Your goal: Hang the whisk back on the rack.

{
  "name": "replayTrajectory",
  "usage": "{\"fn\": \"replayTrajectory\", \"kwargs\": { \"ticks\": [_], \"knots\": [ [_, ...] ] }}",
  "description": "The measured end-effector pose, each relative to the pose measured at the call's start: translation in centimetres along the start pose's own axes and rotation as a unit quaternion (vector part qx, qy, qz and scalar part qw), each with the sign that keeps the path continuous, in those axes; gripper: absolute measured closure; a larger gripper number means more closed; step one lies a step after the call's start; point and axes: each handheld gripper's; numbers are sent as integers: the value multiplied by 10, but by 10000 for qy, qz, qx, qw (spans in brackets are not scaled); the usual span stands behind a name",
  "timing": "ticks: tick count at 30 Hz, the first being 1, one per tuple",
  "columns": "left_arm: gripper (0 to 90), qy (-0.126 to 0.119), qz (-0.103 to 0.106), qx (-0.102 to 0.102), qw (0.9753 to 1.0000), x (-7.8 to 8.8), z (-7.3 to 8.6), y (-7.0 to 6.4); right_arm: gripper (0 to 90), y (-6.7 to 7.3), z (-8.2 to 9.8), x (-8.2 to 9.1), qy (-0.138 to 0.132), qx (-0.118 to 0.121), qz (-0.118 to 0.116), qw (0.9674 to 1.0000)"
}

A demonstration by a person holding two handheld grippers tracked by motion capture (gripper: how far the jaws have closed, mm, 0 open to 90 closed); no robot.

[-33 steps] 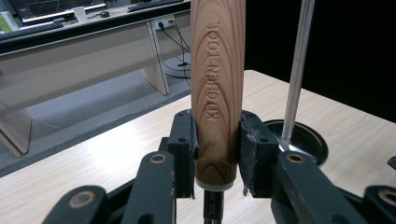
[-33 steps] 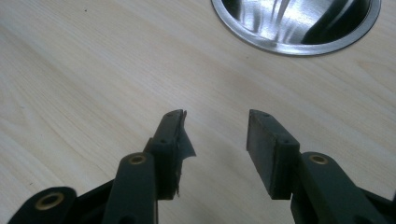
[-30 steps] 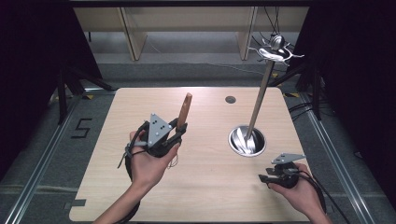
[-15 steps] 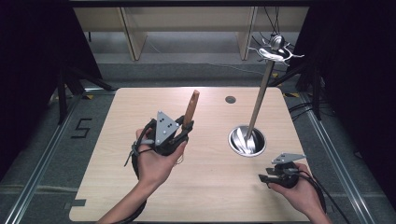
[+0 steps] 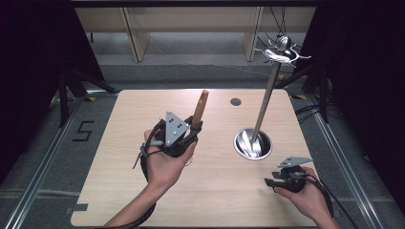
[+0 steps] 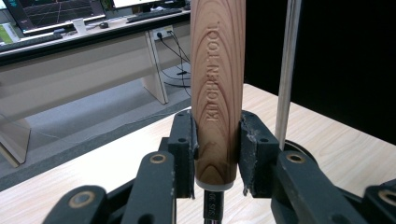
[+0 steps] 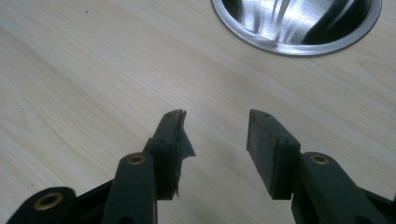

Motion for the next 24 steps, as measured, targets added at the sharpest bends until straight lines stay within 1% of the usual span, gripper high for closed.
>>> {"fn": "replayTrajectory", "kwargs": {
  "ticks": [1,4,5,6,7,9,12,15,21,22,24],
  "knots": [
    [686,-37,11,44,10000,-1,-1,-1,568,0,0,0,3,-1,-3,10000],
    [686,-39,35,55,10000,-3,-3,-3,567,1,0,0,15,-28,-3,10000],
    [686,-36,48,36,10000,-4,-4,-4,567,1,0,-1,-40,-33,18,10000],
    [686,-77,42,88,9999,-5,-5,-5,567,1,0,0,17,-32,1,10000],
    [686,-106,47,99,9999,-5,-6,-6,567,0,0,0,16,15,8,10000],
    [686,-140,55,105,9998,-7,-7,-7,567,-1,0,0,-5,24,13,10000],
    [686,-184,53,117,9997,-9,-9,-9,567,0,0,1,18,-76,-10,10000],
    [686,-195,58,120,9997,-11,-11,-10,567,0,0,1,11,-73,-7,10000],
    [686,-298,44,203,9993,-13,-15,-13,565,0,0,1,5,-73,-12,10000],
    [686,-314,43,202,9993,-14,-16,-14,565,-1,0,0,-17,7,7,10000],
    [686,-348,10,221,9992,-14,-17,-16,565,-1,0,0,-12,21,10,10000]
  ]
}}
Point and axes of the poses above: each handheld gripper's, and its own axes: x roughly backward along the jaws, z roughly out of its underside, y roughly to its left, and after that the axes turned 5 degrees about x, right-handed
